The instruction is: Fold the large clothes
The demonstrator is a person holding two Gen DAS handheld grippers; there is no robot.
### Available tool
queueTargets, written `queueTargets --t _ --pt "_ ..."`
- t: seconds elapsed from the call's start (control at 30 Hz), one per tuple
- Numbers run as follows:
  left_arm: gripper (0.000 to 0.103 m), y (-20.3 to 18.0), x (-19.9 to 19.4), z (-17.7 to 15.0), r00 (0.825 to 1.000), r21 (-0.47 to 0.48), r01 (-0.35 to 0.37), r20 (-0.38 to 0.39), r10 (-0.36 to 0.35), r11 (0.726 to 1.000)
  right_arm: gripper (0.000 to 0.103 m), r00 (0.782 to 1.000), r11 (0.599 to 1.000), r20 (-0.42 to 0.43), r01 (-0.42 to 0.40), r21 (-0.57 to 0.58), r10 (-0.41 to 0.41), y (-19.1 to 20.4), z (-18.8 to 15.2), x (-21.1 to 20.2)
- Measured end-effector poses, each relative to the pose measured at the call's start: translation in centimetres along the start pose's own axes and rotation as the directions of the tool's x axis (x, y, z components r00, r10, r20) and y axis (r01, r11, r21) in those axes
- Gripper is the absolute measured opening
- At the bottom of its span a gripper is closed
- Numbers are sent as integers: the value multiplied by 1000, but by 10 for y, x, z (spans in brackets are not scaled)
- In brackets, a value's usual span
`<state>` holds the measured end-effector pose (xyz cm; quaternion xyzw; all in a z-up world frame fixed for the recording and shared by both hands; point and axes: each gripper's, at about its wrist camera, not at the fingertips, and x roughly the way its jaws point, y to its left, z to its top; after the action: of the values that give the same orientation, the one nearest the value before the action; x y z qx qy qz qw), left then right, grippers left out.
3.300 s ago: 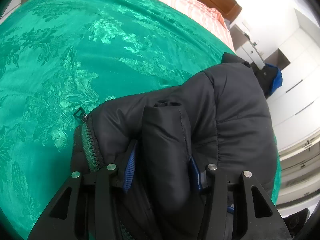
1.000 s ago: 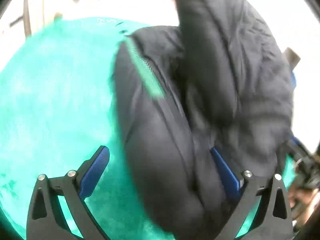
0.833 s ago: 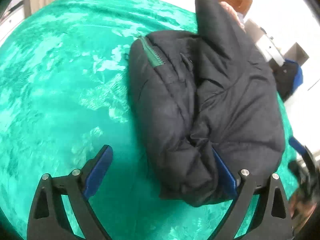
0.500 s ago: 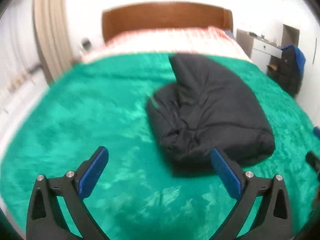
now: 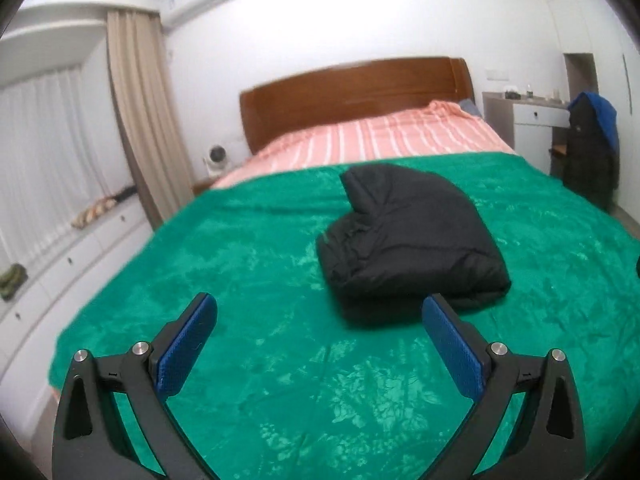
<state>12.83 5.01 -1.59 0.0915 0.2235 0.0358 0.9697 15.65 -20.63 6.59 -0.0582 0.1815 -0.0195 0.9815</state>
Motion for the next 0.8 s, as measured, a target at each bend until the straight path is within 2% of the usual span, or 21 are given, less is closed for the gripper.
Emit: queueTargets --t 0.1,0.3,0.5,0.6,0.7,0.8 --pt "103 -3 -13 -3 1000 5 10 14 -10 1000 103 997 999 -55 -51 5 52 3 -2 -5" --pt "103 -10 -33 -3 999 35 19 38 -21 999 103 995 999 -90 -46 17 47 10 -10 -17" --pt "103 -12 -39 -10 996 46 91 -16 -90 995 103 985 994 -143 -92 61 100 12 -13 -27" --pt "103 -13 -44 -18 991 45 121 -64 -118 992 103 977 996 -195 -75 51 84 19 -17 -29" --pt "103 -10 -51 -27 983 33 149 -109 -145 988 103 963 994 -252 -80 80 98 23 -24 -35" --pt "103 -6 -61 -36 978 26 178 -117 -173 984 103 952 990 -279 -100 99 124 31 -31 -46"
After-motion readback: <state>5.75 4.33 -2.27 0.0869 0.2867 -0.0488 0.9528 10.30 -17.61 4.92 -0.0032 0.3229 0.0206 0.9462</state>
